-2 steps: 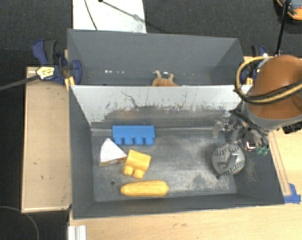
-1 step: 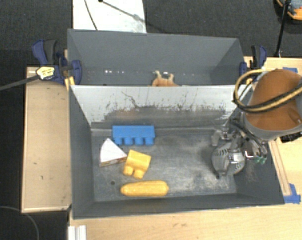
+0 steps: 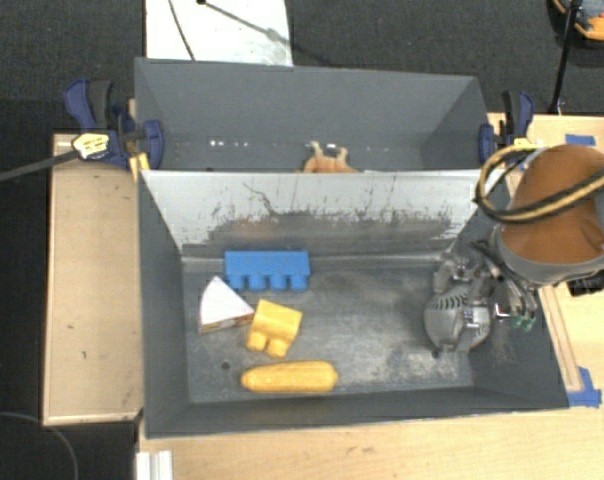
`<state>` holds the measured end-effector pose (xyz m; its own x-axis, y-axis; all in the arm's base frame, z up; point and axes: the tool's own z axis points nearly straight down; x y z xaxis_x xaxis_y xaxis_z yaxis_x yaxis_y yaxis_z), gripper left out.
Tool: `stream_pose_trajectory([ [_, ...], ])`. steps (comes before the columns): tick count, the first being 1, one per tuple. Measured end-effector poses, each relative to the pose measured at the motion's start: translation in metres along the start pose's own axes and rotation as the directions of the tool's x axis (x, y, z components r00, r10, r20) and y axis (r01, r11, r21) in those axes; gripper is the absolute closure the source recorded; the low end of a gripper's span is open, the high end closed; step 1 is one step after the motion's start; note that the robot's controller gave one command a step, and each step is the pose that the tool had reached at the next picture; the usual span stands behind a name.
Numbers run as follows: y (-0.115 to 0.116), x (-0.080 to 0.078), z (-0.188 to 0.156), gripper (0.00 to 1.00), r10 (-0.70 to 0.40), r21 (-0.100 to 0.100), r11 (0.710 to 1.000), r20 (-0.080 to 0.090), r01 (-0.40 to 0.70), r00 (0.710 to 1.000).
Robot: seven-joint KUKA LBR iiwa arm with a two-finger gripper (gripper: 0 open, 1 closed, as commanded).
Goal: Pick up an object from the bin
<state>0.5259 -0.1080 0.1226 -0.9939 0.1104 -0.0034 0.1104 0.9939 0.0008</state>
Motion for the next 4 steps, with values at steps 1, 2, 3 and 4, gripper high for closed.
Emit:
stream_pose_trajectory([
  [1, 0.005, -0.004, 0.011, 0.00, 0.059, 0.000, 0.998, 0.000, -0.059, 0.998],
  [2, -0.004, -0.010, -0.002, 0.00, 0.004, 0.000, 1.000, -0.002, -0.004, 1.000],
  [3, -0.018, -0.012, 0.025, 0.00, 0.008, -0.009, 1.000, -0.001, -0.008, 1.000],
  [4, -0.026, -0.022, 0.032, 0.00, 0.029, -0.018, 0.999, -0.005, -0.029, 1.000],
])
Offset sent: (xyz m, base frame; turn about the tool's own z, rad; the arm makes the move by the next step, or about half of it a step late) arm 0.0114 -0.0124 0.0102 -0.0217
